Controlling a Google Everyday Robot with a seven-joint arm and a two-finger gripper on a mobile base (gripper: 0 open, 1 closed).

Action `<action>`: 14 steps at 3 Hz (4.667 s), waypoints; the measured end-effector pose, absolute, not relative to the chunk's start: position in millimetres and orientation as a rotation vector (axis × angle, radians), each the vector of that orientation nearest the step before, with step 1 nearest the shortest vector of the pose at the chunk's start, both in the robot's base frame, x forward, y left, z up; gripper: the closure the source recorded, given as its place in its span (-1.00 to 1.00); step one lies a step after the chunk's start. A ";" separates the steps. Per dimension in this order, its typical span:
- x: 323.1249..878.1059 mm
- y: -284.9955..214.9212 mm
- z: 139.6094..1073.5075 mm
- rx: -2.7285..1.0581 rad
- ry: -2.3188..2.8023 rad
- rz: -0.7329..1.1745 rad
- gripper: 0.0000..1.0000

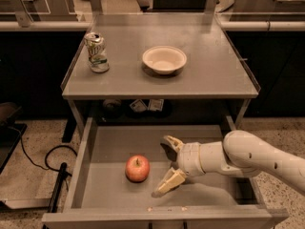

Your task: Pick apple from top drawer and place on counter

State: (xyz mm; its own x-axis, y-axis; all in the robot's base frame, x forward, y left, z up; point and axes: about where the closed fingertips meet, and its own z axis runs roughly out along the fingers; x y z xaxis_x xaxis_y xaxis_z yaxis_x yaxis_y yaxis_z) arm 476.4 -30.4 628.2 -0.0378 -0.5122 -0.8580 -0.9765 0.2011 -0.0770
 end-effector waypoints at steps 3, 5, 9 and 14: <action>476.1 -2.8 634.0 -1.364 1.630 0.736 -1.00; 485.6 24.1 634.9 -1.373 1.584 0.764 -1.00; 480.9 34.1 609.1 -1.344 1.618 0.801 -1.00; 486.7 55.5 610.6 -1.359 1.620 0.834 -0.60</action>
Offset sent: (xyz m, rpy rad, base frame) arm -0.0100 0.0178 0.0069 0.0458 -0.0230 -0.0531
